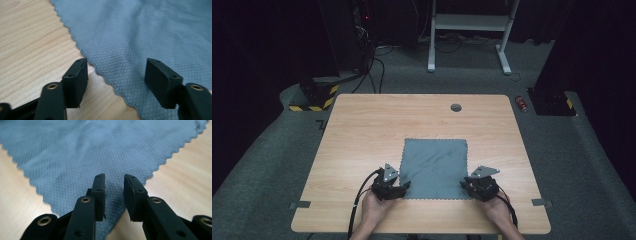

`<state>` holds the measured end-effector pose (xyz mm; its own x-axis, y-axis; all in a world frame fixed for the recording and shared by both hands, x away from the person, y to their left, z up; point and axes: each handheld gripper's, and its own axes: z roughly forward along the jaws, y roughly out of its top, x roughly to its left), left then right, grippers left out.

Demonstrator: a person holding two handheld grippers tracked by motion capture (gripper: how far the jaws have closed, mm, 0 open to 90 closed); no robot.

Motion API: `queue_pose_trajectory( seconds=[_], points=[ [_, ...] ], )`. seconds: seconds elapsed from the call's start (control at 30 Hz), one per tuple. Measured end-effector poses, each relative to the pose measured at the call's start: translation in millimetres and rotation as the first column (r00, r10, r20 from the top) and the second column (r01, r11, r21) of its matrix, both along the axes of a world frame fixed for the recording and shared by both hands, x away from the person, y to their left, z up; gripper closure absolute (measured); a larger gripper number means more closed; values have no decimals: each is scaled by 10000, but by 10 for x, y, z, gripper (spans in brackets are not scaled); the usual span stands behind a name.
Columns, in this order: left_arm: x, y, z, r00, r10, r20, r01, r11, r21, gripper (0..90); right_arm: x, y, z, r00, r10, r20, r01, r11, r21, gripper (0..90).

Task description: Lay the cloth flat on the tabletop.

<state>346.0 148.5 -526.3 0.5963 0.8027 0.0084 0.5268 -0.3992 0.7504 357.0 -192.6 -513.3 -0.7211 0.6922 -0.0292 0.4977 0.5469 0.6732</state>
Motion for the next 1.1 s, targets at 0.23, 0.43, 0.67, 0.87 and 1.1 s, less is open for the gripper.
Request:
queue_pose_trajectory(
  seconds=[0.23,0.43,0.67,0.87,1.1],
  points=[
    [-45,11,27,9996,-145,-248,148,9998,125,314,-79,12,16,9994,-307,170,310,9993,-201,649],
    [-157,152,39,9993,40,-374,-32,9998,215,317,-38,120,54,9979,-386,511,393,9992,-121,642],
    [-297,335,48,9987,261,-439,-248,9992,306,326,-3,67,-18,9994,-326,129,324,9994,122,638],
    [-205,259,39,9982,-37,-597,14,9992,-391,330,15,82,-2,9995,-330,33,330,9995,-27,630],
    [-23,43,40,9981,-379,-495,368,9991,-228,325,-14,132,23,9991,-381,194,373,9985,405,659]
  ],
)
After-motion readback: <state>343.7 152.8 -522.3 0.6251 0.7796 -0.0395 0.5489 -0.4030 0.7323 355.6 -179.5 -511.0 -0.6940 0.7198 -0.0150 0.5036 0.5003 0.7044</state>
